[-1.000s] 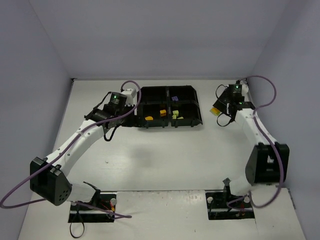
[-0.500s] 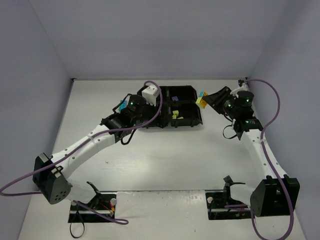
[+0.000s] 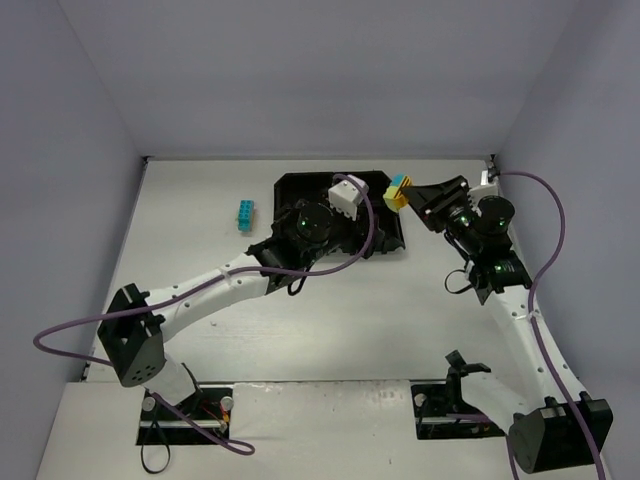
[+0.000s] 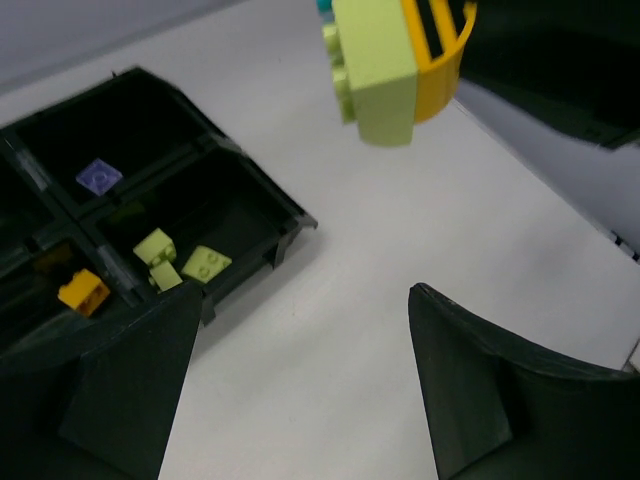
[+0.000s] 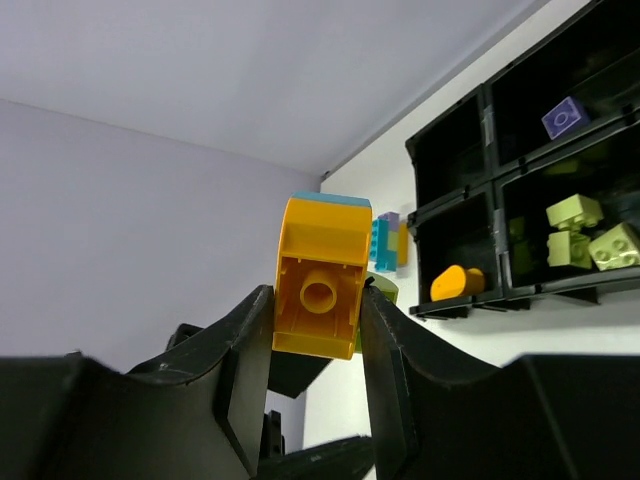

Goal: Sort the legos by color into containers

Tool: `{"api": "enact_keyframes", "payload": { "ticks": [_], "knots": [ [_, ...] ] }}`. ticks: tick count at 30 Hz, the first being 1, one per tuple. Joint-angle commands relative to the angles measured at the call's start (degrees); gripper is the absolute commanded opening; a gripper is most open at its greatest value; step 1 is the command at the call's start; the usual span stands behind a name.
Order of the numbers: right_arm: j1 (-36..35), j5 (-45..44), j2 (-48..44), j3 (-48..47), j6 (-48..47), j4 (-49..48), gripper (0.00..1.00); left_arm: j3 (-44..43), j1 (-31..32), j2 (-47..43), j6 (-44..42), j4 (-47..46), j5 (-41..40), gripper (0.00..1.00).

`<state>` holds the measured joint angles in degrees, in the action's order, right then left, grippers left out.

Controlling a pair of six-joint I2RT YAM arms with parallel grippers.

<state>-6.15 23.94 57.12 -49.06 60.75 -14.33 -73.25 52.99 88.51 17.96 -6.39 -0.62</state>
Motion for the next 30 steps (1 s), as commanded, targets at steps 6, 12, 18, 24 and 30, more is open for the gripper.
{"api": "enact_keyframes", "payload": {
  "ticks": [6, 12, 18, 24, 30],
  "knots": [
    [-4.7, -7.2, -2.1, 0.6, 9.9, -1.6, 0.0, 1.5, 1.8, -0.5, -6.8, -22.4, -7.4, 0.77],
    [-6.5, -7.9, -1.1, 0.9, 13.2, -1.4, 0.0, 2.2, 1.9, 0.6, -9.4, -26.0, -6.8, 0.77],
    [-6.9, -7.5, -0.3, -0.2, 14.2, -1.2, 0.0, 2.6, 1.9, 2.1, -11.4, -27.4, -6.4, 0.76],
    [-7.0, -6.5, 0.9, -0.7, 14.5, -1.2, 0.0, 2.6, 1.9, 3.2, -12.9, -30.3, -7.8, 0.71],
    [-7.1, -6.0, 1.3, -0.7, 14.6, -1.3, 0.0, 1.5, 1.9, 4.7, -13.6, -31.2, -8.3, 0.7]
  ]
}}
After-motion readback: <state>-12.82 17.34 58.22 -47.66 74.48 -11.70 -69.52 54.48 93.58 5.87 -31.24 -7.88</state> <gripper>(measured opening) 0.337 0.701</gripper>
